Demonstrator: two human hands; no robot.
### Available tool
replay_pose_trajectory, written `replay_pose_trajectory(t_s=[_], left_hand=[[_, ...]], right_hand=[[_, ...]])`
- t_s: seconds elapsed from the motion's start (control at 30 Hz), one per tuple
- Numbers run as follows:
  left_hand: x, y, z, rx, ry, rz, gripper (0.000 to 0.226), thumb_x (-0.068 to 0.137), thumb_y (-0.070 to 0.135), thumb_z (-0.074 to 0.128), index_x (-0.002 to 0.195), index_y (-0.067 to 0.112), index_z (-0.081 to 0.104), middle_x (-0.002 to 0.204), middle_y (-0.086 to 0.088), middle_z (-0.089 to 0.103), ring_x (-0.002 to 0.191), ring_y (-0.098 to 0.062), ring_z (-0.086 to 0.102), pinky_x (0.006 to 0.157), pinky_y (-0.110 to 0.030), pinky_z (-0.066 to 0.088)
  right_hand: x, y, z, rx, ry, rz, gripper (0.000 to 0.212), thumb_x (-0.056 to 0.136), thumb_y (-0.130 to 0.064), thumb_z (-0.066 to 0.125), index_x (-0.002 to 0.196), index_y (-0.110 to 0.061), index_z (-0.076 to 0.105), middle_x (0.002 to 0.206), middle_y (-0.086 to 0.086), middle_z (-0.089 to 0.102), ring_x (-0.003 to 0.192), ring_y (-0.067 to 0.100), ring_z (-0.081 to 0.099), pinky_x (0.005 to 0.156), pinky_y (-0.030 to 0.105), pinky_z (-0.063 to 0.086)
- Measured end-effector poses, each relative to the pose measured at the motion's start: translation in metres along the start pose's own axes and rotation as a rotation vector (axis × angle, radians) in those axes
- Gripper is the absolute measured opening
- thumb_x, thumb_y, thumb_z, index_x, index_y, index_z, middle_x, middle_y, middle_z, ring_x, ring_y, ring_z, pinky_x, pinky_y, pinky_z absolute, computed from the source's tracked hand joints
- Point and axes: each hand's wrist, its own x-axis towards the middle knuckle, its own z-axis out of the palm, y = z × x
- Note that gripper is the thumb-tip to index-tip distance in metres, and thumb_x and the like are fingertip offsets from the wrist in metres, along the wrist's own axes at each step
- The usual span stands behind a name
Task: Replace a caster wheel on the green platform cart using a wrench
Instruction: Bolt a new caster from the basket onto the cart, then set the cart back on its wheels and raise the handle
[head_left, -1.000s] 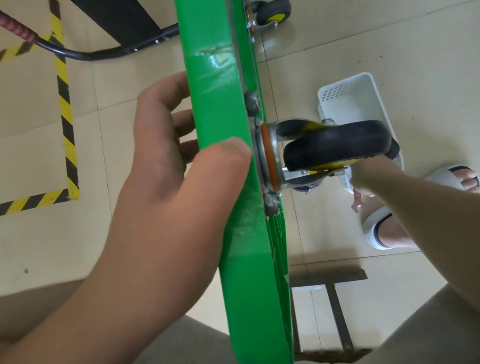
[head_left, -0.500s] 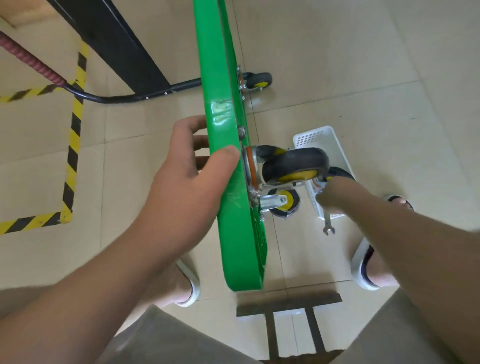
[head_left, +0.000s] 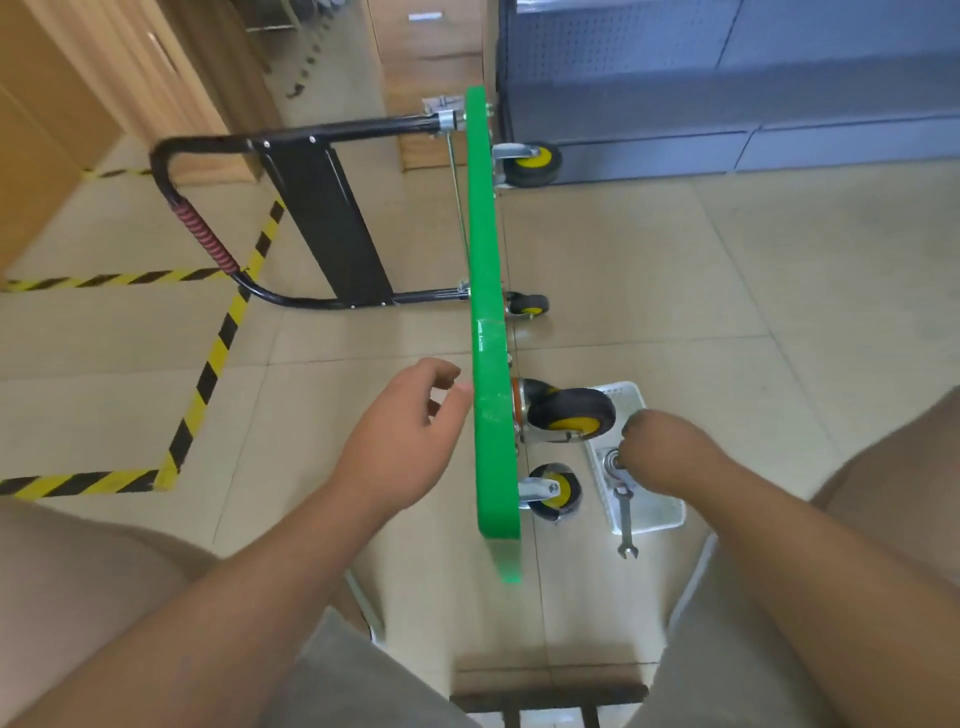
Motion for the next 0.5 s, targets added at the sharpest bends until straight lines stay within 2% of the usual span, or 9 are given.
replay_pose_trajectory(t_s=[0.1,0.17,0.27,0.5], left_hand=[[-0.001,-0.003,-0.009,0.24,0.015,0.01,0.04,0.103,0.052,0.045,0.136,0.03,0.054,0.135,0.007,0.057,0.109,-0.013,0.061,0.093,-0.038,0.053],[-0.001,-0.001,-0.018,0.428,0.013,0.01,0.046,0.102,0.052,0.044,0.141,0.029,0.049,0.14,0.002,0.052,0.119,-0.022,0.056,0.096,-0.043,0.053],[0.001,0.01,-0.033,0.661,-0.02,-0.04,0.052,0.099,0.053,0.041,0.145,0.028,0.041,0.144,-0.002,0.046,0.126,-0.028,0.049,0.097,-0.048,0.052],[0.038,0.035,-0.054,0.73,-0.008,-0.084,0.055,0.1,0.05,0.042,0.15,0.025,0.038,0.151,-0.004,0.041,0.134,-0.029,0.043,0.101,-0.049,0.049]], right_hand=[[-0.02,-0.011,-0.024,0.057,0.117,-0.031,0.031,0.094,-0.009,0.049,0.122,-0.007,0.062,0.114,0.014,0.067,0.103,0.032,0.063,0.084,0.033,0.05],[-0.026,-0.023,-0.039,0.119,0.187,-0.078,0.034,0.093,-0.011,0.051,0.125,-0.008,0.061,0.117,0.015,0.068,0.107,0.033,0.062,0.088,0.035,0.051],[-0.032,-0.046,-0.062,0.163,0.24,-0.186,0.042,0.093,-0.015,0.052,0.134,-0.012,0.056,0.12,0.013,0.068,0.111,0.032,0.061,0.089,0.035,0.051],[-0.023,-0.09,-0.112,0.12,0.325,-0.375,0.037,0.096,-0.023,0.051,0.132,-0.015,0.056,0.125,0.013,0.064,0.111,0.033,0.061,0.092,0.044,0.054]])
